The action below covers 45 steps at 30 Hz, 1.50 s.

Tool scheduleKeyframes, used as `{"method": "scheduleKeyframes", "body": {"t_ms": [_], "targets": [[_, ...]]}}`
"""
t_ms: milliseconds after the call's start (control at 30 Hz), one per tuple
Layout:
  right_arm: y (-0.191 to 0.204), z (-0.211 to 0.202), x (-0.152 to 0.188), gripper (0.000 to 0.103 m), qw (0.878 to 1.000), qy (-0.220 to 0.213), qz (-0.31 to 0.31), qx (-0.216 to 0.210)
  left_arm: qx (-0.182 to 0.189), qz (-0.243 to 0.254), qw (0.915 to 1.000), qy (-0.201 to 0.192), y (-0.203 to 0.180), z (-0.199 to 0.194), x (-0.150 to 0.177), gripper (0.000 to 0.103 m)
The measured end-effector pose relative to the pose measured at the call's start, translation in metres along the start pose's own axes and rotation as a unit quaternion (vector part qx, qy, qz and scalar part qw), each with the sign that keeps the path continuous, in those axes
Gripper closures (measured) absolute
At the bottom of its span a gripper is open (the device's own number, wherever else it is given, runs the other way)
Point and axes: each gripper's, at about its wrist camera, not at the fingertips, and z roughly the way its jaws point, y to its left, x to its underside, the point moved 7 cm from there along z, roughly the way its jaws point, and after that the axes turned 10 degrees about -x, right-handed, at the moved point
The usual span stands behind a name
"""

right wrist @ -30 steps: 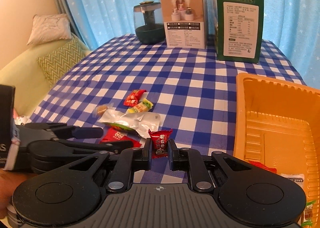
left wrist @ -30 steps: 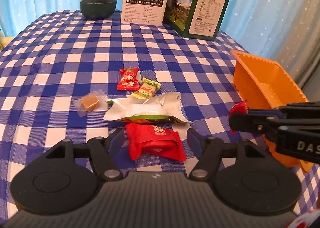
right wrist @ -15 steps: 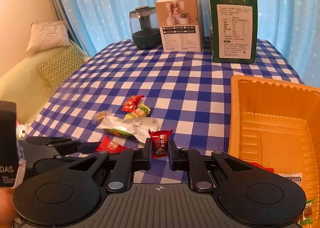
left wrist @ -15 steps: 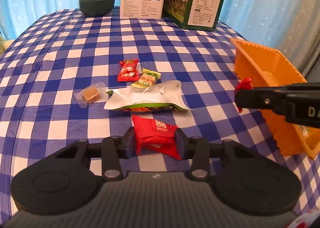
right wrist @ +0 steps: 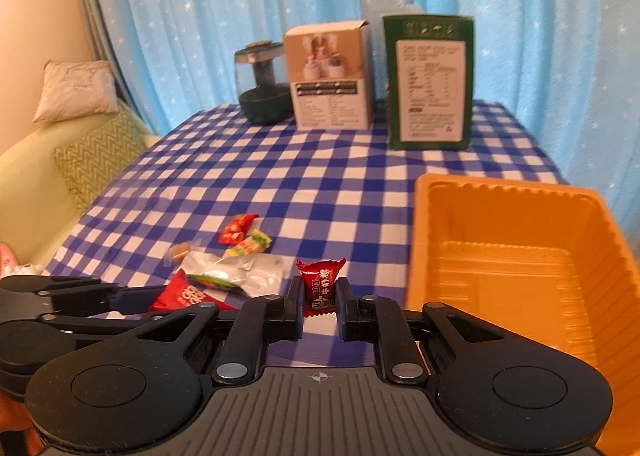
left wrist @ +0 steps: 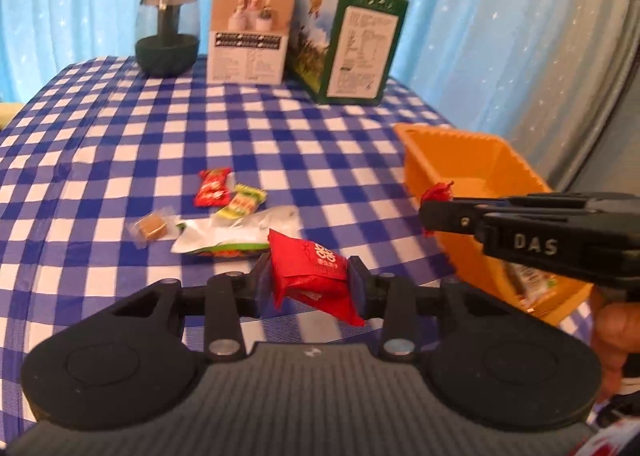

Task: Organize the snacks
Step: 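Carry the small red candy in the right tool while the left carries the red pack over the tray, then open the left tool to drop the red pack while the right drops the small red candy into the tray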

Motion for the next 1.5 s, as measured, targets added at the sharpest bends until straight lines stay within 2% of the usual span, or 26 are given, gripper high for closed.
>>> {"method": "scheduleKeyframes", "body": {"t_ms": [433, 867, 1100, 1400, 1467, 1500], "targets": [[-0.041, -0.051, 0.008, 0.087, 0.996, -0.033, 0.031, 0.073, 0.045, 0.017, 0.9984, -0.029, -0.049, -0.017, -0.017, 0.068], [-0.099, -0.116, 0.019, 0.087, 0.981, -0.089, 0.093, 0.148, 0.087, 0.038, 0.9943, -0.048, -0.109, -0.020, -0.030, 0.068], [-0.118, -0.134, 0.025, 0.087, 0.974, -0.099, 0.117, 0.166, 0.104, 0.063, 0.9916, -0.046, -0.141, -0.015, -0.025, 0.068], [-0.130, -0.137, 0.026, 0.087, 0.971, -0.099, 0.136, 0.170, 0.109, 0.092, 0.9890, -0.037, -0.166, -0.002, -0.015, 0.067], [-0.130, -0.135, 0.026, 0.087, 0.971, -0.098, 0.140, 0.168, 0.115, 0.092, 0.9884, -0.038, -0.169, 0.000, -0.014, 0.063], [-0.130, -0.135, 0.026, 0.087, 0.971, -0.099, 0.141, 0.168, 0.117, 0.091, 0.9883, -0.037, -0.169, 0.000, -0.014, 0.054]]}}
